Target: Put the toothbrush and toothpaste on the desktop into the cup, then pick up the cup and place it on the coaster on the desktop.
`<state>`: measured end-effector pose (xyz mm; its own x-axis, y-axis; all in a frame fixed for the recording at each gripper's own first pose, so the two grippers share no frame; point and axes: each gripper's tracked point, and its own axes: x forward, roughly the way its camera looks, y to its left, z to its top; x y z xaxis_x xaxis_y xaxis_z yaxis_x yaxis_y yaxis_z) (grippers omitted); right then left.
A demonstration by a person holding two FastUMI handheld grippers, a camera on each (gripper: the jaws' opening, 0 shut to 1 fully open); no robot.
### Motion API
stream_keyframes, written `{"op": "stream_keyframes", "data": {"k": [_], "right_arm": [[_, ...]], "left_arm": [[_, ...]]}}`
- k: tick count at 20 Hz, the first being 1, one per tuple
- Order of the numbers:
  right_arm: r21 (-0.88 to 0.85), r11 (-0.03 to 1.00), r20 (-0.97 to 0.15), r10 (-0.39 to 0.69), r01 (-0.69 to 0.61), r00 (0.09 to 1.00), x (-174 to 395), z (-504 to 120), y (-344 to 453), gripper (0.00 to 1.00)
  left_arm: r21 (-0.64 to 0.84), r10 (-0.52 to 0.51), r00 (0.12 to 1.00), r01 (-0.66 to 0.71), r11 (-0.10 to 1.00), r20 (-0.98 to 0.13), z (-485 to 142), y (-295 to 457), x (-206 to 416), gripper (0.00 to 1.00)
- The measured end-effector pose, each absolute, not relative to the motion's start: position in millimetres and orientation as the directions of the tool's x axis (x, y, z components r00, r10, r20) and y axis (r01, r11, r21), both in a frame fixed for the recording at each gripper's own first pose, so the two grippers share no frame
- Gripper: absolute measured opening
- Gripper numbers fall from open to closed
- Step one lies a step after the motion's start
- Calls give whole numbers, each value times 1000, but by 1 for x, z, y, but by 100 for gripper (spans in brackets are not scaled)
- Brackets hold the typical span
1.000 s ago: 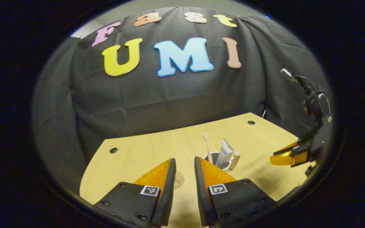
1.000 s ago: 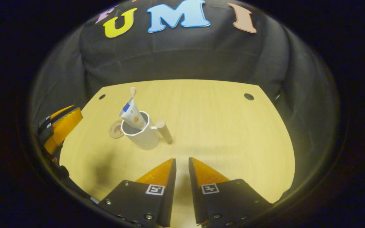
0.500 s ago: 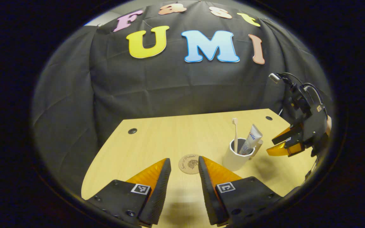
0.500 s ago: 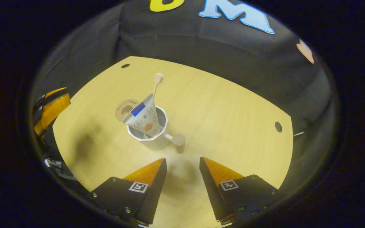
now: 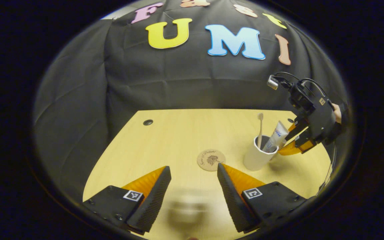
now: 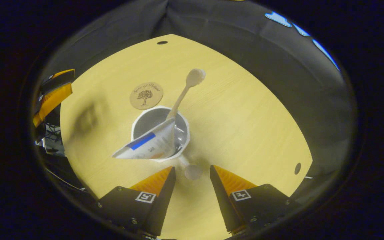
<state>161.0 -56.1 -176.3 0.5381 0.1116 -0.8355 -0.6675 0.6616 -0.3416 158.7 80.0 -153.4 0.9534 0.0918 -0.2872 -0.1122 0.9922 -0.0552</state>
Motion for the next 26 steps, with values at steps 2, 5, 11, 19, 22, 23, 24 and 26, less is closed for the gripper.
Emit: {"op": "stream_keyframes", "data": {"k": [2,5,11,19,22,23,24,26], "right_arm": [[-345,622,-856,98,-702,508,164,-182,-55,68],[-330,594,-877,95,-733,472,169,-190,-50,64],[-323,552,-891,96,-769,443,176,-198,-48,52],[-273,629,-886,131,-728,446,168,-204,-42,23],[-252,661,-880,147,-707,451,162,-210,-38,16],[-251,669,-877,149,-700,457,161,-209,-37,15],[-249,677,-871,155,-692,466,161,-211,-37,16],[-234,704,-857,177,-671,484,158,-209,-32,16]], "left_arm": [[-57,113,947,-136,989,-299,-160,91,158,94],[-64,144,937,-173,983,-320,-166,100,152,94],[-70,210,910,-250,966,-358,-179,118,137,94],[-76,231,903,-276,958,-361,-183,120,136,94],[-84,224,904,-272,959,-364,-180,117,137,94],[-86,225,903,-274,958,-366,-182,118,136,94],[-86,229,903,-277,957,-363,-181,120,138,94],[-83,235,903,-282,956,-361,-180,123,137,94]]}}
